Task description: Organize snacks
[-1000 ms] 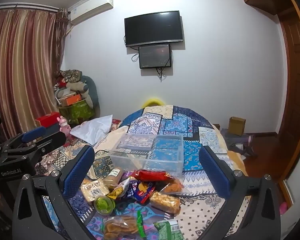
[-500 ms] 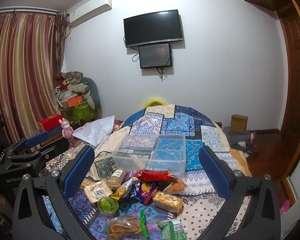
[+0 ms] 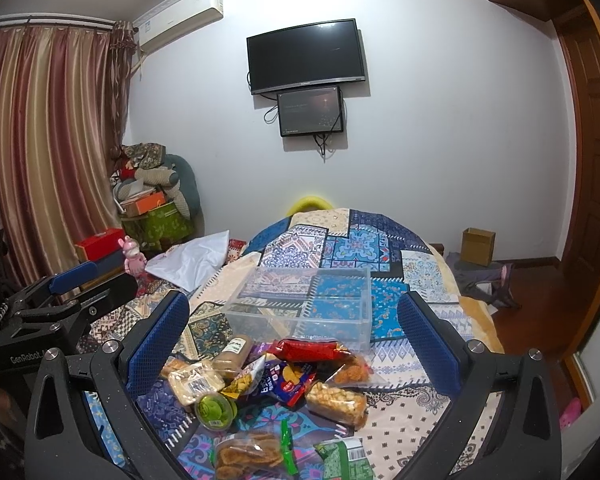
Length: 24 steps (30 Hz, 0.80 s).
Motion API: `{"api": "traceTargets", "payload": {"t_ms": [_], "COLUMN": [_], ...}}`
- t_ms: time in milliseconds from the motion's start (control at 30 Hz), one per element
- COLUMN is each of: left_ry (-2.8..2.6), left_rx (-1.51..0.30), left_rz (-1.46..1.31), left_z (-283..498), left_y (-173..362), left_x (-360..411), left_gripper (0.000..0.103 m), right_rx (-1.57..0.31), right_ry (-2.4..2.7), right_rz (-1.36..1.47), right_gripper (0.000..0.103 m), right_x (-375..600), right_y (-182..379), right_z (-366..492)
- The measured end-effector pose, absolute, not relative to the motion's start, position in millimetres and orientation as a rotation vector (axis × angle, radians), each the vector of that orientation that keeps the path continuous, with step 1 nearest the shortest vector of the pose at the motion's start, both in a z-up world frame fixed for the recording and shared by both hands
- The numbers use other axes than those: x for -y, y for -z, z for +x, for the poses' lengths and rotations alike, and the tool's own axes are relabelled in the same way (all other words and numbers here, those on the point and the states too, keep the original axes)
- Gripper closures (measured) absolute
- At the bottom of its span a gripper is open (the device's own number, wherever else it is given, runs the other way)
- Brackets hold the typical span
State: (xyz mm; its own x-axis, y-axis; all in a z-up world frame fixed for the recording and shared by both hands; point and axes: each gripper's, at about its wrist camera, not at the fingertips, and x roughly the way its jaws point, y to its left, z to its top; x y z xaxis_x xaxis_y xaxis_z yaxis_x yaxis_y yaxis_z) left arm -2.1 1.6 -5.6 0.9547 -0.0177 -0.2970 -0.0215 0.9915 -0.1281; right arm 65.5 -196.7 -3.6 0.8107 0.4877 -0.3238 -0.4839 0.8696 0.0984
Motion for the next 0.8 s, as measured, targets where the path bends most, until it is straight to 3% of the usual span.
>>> {"api": "traceTargets", "payload": {"t_ms": [800], "left_ry": [0.016], "left_rx": [-0.313], "left_rz": [-0.127], "left_z": [-0.4], "left_y": [3.5], "left_x": [-1.1], "left_gripper": [0.0], "right_rx": [-0.349], "right_ry": [-0.523], "right_rz": [0.015], "right_gripper": [0.0], "right_x": [197.7], "right_y": [3.0], "right_z": [65.0]}}
